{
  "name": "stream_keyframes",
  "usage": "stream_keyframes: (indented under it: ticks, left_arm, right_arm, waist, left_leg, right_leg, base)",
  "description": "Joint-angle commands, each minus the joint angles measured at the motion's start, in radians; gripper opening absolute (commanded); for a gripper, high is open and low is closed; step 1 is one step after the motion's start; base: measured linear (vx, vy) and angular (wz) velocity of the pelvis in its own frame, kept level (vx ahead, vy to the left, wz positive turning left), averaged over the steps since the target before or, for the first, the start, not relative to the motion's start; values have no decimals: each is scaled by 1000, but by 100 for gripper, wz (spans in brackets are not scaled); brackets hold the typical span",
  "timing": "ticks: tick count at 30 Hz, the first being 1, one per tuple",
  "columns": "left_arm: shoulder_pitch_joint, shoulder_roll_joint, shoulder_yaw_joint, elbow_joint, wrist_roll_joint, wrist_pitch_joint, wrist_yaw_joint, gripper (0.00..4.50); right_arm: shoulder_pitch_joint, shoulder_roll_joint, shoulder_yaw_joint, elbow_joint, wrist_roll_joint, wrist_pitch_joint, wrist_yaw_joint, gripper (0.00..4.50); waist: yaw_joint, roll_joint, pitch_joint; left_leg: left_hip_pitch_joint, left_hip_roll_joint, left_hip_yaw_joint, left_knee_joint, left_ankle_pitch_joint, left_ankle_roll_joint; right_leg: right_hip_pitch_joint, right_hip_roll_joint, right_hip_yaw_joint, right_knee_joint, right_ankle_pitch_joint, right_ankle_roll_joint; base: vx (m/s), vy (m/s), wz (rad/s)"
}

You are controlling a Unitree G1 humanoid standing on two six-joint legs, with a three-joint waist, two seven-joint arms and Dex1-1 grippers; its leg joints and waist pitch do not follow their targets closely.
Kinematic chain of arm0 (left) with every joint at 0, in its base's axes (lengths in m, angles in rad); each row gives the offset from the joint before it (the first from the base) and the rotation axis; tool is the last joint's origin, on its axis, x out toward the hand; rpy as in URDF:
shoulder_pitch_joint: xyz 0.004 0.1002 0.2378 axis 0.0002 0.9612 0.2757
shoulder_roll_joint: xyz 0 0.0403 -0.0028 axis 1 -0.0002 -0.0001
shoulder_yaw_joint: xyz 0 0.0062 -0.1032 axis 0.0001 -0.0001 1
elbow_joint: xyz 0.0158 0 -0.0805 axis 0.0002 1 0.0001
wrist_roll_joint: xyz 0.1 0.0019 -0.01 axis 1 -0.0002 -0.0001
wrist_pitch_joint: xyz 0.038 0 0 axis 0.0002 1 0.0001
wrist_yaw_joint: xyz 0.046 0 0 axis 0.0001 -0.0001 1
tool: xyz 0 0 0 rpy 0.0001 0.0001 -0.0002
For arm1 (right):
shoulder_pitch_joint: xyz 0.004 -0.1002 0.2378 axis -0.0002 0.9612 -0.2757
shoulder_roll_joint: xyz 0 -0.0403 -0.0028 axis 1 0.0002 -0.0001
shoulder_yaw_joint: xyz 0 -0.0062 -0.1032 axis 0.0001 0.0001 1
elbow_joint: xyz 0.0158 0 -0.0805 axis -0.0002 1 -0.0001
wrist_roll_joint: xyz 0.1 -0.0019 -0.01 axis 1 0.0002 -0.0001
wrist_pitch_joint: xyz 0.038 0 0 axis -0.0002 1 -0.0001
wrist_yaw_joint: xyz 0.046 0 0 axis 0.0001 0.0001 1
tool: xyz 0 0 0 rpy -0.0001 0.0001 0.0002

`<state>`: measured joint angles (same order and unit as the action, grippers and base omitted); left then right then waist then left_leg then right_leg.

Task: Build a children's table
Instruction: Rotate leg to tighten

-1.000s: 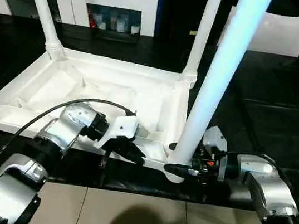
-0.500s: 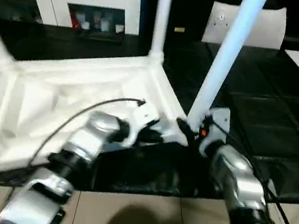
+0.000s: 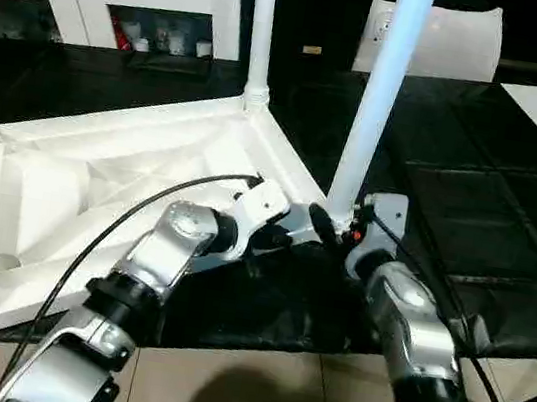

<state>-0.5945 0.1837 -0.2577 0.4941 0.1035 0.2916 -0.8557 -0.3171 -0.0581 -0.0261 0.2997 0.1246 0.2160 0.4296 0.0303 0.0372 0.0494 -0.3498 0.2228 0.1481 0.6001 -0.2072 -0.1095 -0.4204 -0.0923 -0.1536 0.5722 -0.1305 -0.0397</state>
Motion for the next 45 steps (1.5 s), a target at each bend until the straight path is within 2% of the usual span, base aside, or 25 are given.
stream_keyframes:
  ticks: [1,3,4,6,7,9,12,13,14,19,20,22,24,25,28,30,31,33,34,35,40,45]
  left_arm:
    - [-20,13,2,-45,-26,-66,-37,0]
    - [-16,44,-1,-39,-34,-90,-91,0]
    - [-16,63,-7,-34,-38,-102,-125,0]
    - [-18,94,-22,-21,-39,-133,-179,0]
    - [-19,101,-26,-17,-38,-141,-192,0]
    - [-26,133,-44,2,-34,-178,-246,0]
    - [-41,171,-66,37,-41,-241,-346,0]
    - [-50,181,-77,51,-38,-260,-378,0]
    - [-59,190,-87,65,-33,-283,-404,0]
    - [-90,206,-123,107,-26,-347,-483,0]
    - [-101,210,-136,121,-26,-366,-513,0]
    - [-112,213,-149,135,-23,-390,-553,0]
    - [-124,215,-162,152,-18,-418,-586,0]
    - [-130,218,-171,159,-14,-433,-604,0]
    - [-141,221,-186,173,-9,-461,-637,0]
    - [-147,223,-198,182,-8,-479,-661,0]
    - [-149,226,-203,183,-5,-485,-668,0]
    - [-149,228,-207,184,-3,-491,-671,0]
    - [-151,228,-209,190,-1,-502,-673,0]
    - [-154,227,-210,197,0,-512,-675,0]
    - [-163,225,-209,220,2,-537,-681,0]
    - [-164,227,-207,229,1,-549,-675,0]
  right_arm:
    - [24,-10,67,-49,28,-3,103,443]
    - [47,-58,54,-75,39,-11,154,443]
    - [53,-86,45,-83,46,-15,182,443]
    - [59,-133,36,-87,52,-28,231,443]
    - [60,-145,34,-88,54,-31,245,443]
    - [58,-193,30,-87,61,-36,303,443]
    - [53,-275,40,-95,82,-32,419,443]
    - [48,-302,46,-97,93,-31,469,443]
    - [42,-323,53,-97,103,-31,510,443]
    - [22,-378,89,-96,142,-30,665,443]
    - [13,-397,106,-97,162,-19,731,417]
    - [0,-412,122,-91,173,-9,781,409]
    - [-15,-426,137,-86,179,3,829,406]
    - [-26,-429,142,-75,176,0,846,380]
    - [-50,-435,153,-53,174,-2,874,367]
    - [-70,-439,160,-40,181,4,897,338]
    - [-74,-441,162,-40,185,9,905,329]
    - [-76,-444,166,-43,189,13,913,319]
    - [-78,-446,174,-44,190,15,925,319]
    - [-79,-448,179,-44,190,15,935,294]
    - [-85,-444,199,-29,177,1,961,257]
    - [-77,-439,214,-34,176,3,967,213]
  waist:
    - [4,0,-77]
    - [4,1,-76]
    - [6,-5,-76]
    - [6,-1,-74]
    - [7,-5,-73]
    - [12,-4,-73]
    - [22,-4,-74]
    - [23,-8,-73]
    - [31,-7,-74]
    - [47,-9,-76]
    - [52,-8,-77]
    - [64,-10,-75]
    - [69,-11,-76]
    - [74,-10,-76]
    - [82,-9,-78]
    - [84,-9,-79]
    - [83,-17,-78]
    - [85,-15,-78]
    - [85,-21,-79]
    - [85,-21,-77]
    - [86,-20,-75]
    - [89,-19,-77]
  left_leg:
    - [-12,-9,14,-62,-137,102]
    - [-12,-9,14,-63,-144,101]
    - [-12,-9,15,-63,-149,102]
    - [-10,-9,15,-62,-159,102]
    - [-9,-9,16,-62,-162,101]
    - [-8,-10,16,-62,-163,100]
    - [-6,-7,15,-62,-159,104]
    - [-7,-8,17,-62,-161,105]
    - [-6,-8,16,-62,-161,106]
    - [-9,-5,17,-61,-131,114]
    - [-8,-2,18,-60,-133,115]
    - [-6,-3,20,-60,-137,116]
    - [-7,-1,19,-61,-137,107]
    - [-4,-1,20,-60,-140,104]
    - [-4,0,19,-61,-134,93]
    - [-5,1,18,-61,-128,91]
    - [-6,1,19,-61,-126,92]
    - [-7,2,19,-61,-119,94]
    - [-8,1,20,-60,-116,95]
    - [-8,-1,21,-60,-116,94]
    - [-7,-4,22,-60,-128,87]
    - [-8,-3,20,-60,-121,84]
  right_leg:
    - [84,-42,47,-77,-336,-87]
    - [83,-43,46,-77,-349,-89]
    - [84,-44,46,-79,-363,-86]
    - [81,-44,46,-80,-385,-84]
    - [80,-43,45,-84,-395,-79]
    - [79,-45,46,-85,-418,-70]
    - [78,-45,47,-82,-408,-70]
    - [78,-44,47,-83,-408,-71]
    - [80,-45,46,-82,-414,-69]
    - [81,-46,47,-74,-377,-89]
    - [79,-46,48,-72,-371,-94]
    - [78,-45,47,-75,-387,-92]
    - [79,-47,48,-73,-394,-89]
    - [77,-48,48,-76,-409,-84]
    - [76,-47,48,-73,-405,-84]
    - [77,-48,49,-69,-390,-88]
    - [78,-47,49,-69,-385,-87]
    - [78,-49,50,-66,-374,-94]
    - [79,-48,50,-66,-376,-90]
    - [78,-47,49,-68,-384,-87]
    - [76,-47,45,-77,-441,-58]
    - [76,-47,45,-76,-436,-52]
  base:
    - [0,0,0]
    - [0,0,0]
    - [0,0,0]
    - [0,0,0]
    - [0,0,0]
    - [0,0,0]
    - [0,0,0]
    - [0,0,0]
    - [0,0,0]
    - [0,0,0]
    - [0,0,0]
    - [0,0,0]
    - [0,0,0]
    - [0,0,0]
    - [0,0,0]
    - [0,0,0]
    - [0,0,0]
    - [0,0,0]
    - [0,0,0]
    - [0,0,0]
    - [0,0,0]
    - [0,0,0]
